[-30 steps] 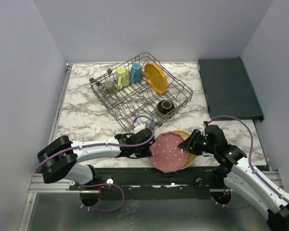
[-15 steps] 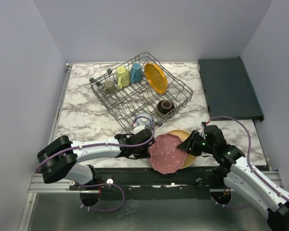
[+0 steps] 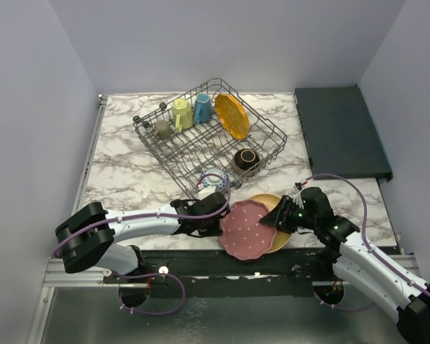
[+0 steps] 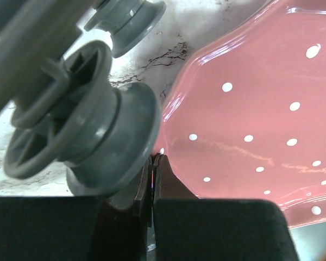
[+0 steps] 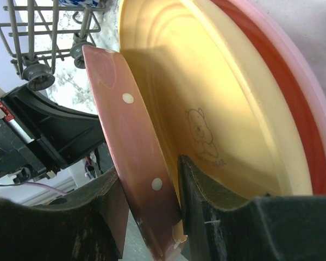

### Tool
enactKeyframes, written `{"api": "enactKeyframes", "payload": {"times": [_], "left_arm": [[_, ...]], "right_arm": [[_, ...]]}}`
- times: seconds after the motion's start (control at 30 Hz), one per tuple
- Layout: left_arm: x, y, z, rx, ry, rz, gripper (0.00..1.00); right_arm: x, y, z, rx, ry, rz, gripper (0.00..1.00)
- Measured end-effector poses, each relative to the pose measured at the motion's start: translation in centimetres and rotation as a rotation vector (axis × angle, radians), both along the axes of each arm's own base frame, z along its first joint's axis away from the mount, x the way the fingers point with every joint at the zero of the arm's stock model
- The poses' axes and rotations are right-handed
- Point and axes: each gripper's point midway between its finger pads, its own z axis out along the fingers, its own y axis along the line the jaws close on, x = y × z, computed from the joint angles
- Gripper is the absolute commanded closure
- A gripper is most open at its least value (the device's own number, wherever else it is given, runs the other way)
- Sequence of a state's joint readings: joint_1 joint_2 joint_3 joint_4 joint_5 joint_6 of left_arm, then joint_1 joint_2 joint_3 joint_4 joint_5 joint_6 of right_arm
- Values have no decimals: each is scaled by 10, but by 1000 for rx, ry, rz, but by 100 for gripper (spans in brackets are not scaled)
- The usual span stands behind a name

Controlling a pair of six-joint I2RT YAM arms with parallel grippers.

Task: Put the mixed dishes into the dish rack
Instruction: Pick up the plate at the center of the board.

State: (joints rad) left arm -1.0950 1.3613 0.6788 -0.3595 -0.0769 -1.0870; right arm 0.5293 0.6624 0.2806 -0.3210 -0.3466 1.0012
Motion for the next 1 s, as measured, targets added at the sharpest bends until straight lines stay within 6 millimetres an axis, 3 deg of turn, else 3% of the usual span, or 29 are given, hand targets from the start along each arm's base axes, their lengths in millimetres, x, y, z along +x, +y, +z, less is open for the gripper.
{"api": "enactKeyframes", "payload": {"times": [0.1, 0.4, 0.63, 1.0], "left_arm": [[0, 0, 0, 2, 1, 0, 100], [5, 4, -1, 19, -18, 5, 100], [5, 3, 1, 15, -21, -1, 92], [6, -9, 26, -70, -50, -24, 60]], "right_arm": [[-1, 2, 1, 13, -5, 10, 64], [-2, 7, 4, 33, -32, 53, 100], [-3, 6, 8, 28, -37, 55, 100], [3, -2, 39, -30, -84, 46, 100]]}}
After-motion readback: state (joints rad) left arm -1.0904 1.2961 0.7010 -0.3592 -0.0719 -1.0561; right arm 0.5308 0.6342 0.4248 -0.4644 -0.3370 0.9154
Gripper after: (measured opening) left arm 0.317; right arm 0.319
